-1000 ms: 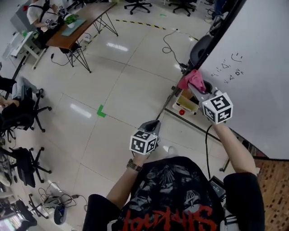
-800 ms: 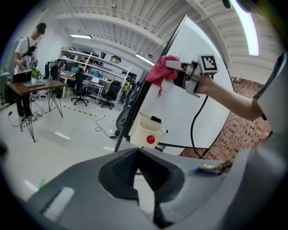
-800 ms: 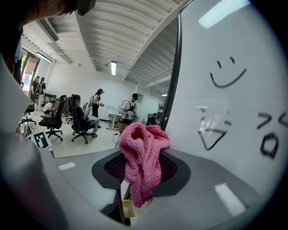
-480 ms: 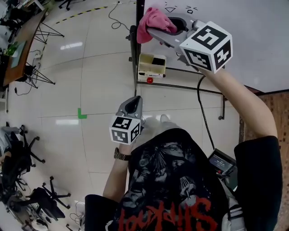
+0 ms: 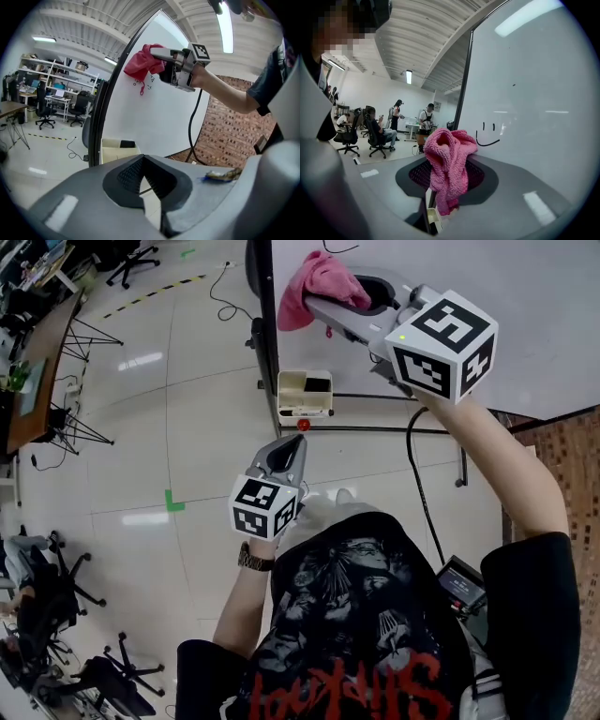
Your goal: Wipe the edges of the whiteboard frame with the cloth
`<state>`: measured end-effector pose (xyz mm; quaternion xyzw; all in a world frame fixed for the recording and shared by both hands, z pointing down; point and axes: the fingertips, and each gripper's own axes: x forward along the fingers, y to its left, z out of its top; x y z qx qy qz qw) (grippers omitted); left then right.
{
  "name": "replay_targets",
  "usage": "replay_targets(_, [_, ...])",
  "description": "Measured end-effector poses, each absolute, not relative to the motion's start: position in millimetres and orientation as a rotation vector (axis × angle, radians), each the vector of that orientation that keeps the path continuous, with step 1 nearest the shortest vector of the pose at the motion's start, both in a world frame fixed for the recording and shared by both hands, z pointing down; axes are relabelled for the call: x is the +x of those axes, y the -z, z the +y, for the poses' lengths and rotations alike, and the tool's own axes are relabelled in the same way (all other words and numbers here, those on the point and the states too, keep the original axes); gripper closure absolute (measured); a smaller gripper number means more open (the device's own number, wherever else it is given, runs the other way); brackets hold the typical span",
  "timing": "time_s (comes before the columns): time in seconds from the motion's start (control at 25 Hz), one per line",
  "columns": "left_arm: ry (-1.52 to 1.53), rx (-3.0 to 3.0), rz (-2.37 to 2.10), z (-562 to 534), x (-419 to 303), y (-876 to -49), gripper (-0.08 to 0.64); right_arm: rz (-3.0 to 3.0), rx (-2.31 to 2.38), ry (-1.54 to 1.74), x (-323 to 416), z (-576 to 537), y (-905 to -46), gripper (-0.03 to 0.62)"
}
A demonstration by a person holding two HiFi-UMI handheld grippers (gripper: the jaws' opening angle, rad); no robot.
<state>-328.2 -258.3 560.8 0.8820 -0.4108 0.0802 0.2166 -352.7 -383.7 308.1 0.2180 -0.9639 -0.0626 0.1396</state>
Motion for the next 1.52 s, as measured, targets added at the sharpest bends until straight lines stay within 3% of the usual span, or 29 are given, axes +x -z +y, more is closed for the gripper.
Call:
replay_targets(0.28, [-0.055, 2.462, -1.122, -272, -339, -515, 0.563, -2.79, 0.634, 0.154, -354, -378, -303, 0.465])
replay_targets(0.64, [-0.059, 2.402, -1.052, -264, -332, -545, 0.563, -2.84, 0.732, 0.167, -321, -385, -286, 0.465])
replay_targets(1.04, [-0.146, 2.468, -1.034, -246, -225, -514, 0.563, -2.85, 0.786, 0.042, -161, -351, -278, 0.465])
replay_targets(1.24, [-0.231, 2.477, -1.014, -219, -128, -510, 0.563, -2.799, 0.511, -0.155, -60, -292, -334, 0.463])
replay_targets(1.52, [-0.296, 2.39, -1.031, -184, -10, -546, 0.562, -2.887, 0.501, -0.264, 101, -253, -416, 0.466])
